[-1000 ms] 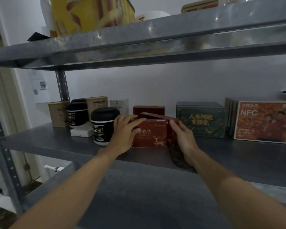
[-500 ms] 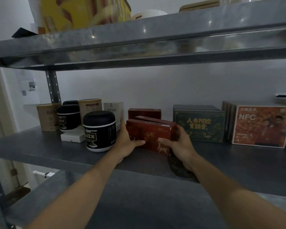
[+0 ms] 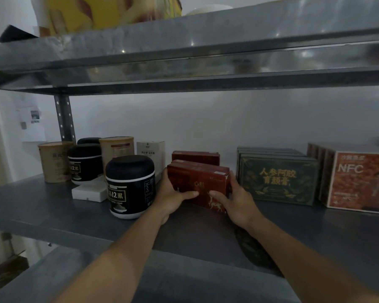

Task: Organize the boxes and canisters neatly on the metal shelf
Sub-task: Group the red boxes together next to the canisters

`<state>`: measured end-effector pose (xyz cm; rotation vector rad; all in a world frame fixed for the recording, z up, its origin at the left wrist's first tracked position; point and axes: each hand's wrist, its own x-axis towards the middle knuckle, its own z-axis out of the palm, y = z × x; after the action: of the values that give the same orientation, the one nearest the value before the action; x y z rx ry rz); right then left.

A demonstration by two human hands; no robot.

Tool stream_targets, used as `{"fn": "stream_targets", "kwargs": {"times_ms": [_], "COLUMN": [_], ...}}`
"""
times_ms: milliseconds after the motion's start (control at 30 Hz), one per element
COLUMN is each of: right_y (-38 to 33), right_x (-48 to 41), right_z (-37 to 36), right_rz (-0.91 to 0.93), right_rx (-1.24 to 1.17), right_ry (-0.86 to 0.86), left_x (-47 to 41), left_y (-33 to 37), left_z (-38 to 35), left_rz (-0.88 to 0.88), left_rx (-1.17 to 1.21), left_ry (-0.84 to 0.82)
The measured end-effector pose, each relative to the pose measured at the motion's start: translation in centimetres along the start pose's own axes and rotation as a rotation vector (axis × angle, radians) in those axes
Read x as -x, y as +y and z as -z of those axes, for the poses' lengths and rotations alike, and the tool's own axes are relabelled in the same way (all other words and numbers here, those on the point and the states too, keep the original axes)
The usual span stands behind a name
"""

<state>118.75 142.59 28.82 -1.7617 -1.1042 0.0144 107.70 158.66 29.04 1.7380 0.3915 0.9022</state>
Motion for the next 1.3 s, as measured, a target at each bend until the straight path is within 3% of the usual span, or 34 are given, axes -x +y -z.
{"fn": "stream_targets", "kwargs": {"times_ms": [300,667,933,1300], "right_y": [1.1,2.9,3.9,4.3], "right_x": [-3.4,-7.5,-9.5,-10.4], "right_z": [-1.2,-2.3,-2.7,-3.5], "right_rz": [-0.07,-0.173,-0.176,-0.136], "right_rx": [0.171,-0.041,-0.125,-0.077], "right_ry": [0.007,-0.047,-0.071,-0.039], "left_x": [-3.1,-6.1,-7.7,-9.7], "left_y": [-1.7,-2.5,-2.0,-2.1], "left_z": [-0.3,-1.2,-1.5,-1.6], "left_rz": [0.007,0.037,0.107,0.197], "left_rx": [0.003,-0.028,0.083,0.315], "left_ry": [0.093,0.207,0.322,0.335]}}
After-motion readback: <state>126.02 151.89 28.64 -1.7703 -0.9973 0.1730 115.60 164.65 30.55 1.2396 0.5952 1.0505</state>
